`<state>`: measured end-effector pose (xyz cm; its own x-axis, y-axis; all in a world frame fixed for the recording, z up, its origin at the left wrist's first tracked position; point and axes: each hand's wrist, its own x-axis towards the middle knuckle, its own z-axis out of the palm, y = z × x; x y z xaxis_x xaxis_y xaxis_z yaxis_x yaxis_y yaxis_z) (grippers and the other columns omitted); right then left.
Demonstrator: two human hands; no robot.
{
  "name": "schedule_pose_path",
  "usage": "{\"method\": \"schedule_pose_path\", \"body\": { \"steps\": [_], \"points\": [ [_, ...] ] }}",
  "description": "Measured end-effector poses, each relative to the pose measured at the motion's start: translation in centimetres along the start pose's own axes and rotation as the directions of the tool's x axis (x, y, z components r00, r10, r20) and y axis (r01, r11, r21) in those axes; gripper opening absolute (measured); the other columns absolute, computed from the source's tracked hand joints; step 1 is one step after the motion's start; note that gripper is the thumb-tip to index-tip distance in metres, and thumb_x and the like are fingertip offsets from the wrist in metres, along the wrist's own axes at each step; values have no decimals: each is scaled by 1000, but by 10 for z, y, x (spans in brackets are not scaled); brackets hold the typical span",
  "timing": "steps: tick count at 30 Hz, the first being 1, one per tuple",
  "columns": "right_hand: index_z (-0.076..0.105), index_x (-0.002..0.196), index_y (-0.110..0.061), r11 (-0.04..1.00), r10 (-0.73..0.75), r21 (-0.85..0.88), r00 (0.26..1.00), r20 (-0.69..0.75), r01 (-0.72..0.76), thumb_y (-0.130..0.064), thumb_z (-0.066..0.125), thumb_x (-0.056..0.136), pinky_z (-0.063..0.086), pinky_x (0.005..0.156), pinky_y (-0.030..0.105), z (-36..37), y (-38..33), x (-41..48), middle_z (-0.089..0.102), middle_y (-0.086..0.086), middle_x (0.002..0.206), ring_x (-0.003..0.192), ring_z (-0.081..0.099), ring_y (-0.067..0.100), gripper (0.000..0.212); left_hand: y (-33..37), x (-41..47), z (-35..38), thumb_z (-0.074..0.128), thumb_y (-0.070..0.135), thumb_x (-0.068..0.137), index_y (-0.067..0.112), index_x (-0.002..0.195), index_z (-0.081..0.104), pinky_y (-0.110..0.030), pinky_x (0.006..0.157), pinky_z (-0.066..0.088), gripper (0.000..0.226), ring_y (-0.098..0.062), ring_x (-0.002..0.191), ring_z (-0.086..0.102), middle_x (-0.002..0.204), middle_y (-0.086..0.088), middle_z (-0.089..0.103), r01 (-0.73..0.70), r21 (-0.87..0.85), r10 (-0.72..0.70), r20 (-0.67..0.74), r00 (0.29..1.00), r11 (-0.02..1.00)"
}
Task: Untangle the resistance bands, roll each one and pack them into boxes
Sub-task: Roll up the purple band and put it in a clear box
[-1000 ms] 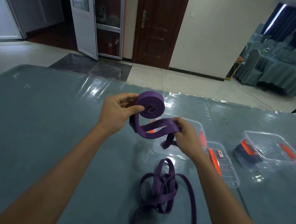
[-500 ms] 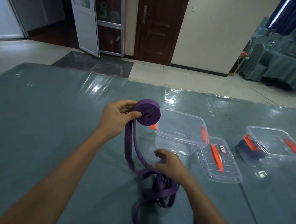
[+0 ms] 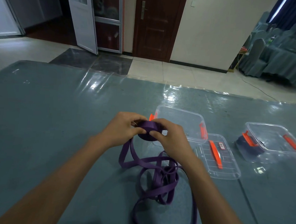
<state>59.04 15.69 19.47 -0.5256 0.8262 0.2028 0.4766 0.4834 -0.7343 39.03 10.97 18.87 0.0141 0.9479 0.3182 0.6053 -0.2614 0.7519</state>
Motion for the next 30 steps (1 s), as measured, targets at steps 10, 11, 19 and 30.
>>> {"method": "schedule_pose_path", "body": {
  "steps": [10,11,19,30],
  "points": [
    [70,114,-8,803,194,583,979,-58,-124,7,68,86,62,73,40,-8,6,-3,76,10,98,93,73,29,32,2,-5,12,84,-4,71,12,98,77,-25,85,57,32,-16,87,75,92,-4,79,134,-492,-227,-135,964,860],
    [70,113,-8,778,203,614,978,-45,-134,8,67,87,62,73,41,-9,6,-5,76,11,98,92,74,30,31,1,-6,13,85,-4,70,12,96,77,-25,85,57,32,-16,86,74,92,-4,78,141,-517,-242,-134,961,844],
    [63,122,0,536,225,833,974,15,-137,6,58,93,59,84,52,-2,8,-11,72,20,111,103,70,38,30,0,-14,17,79,-5,72,11,98,75,-23,81,57,31,-13,86,73,93,-2,78,182,-638,-270,-42,962,748],
    [62,131,-27,976,-166,-144,986,-21,161,-25,73,89,50,96,29,-2,3,1,68,-8,122,107,63,8,44,-5,-9,2,83,6,78,17,98,78,-33,85,59,24,-16,84,74,86,3,78,172,-223,-163,60,985,960]
  ]
}}
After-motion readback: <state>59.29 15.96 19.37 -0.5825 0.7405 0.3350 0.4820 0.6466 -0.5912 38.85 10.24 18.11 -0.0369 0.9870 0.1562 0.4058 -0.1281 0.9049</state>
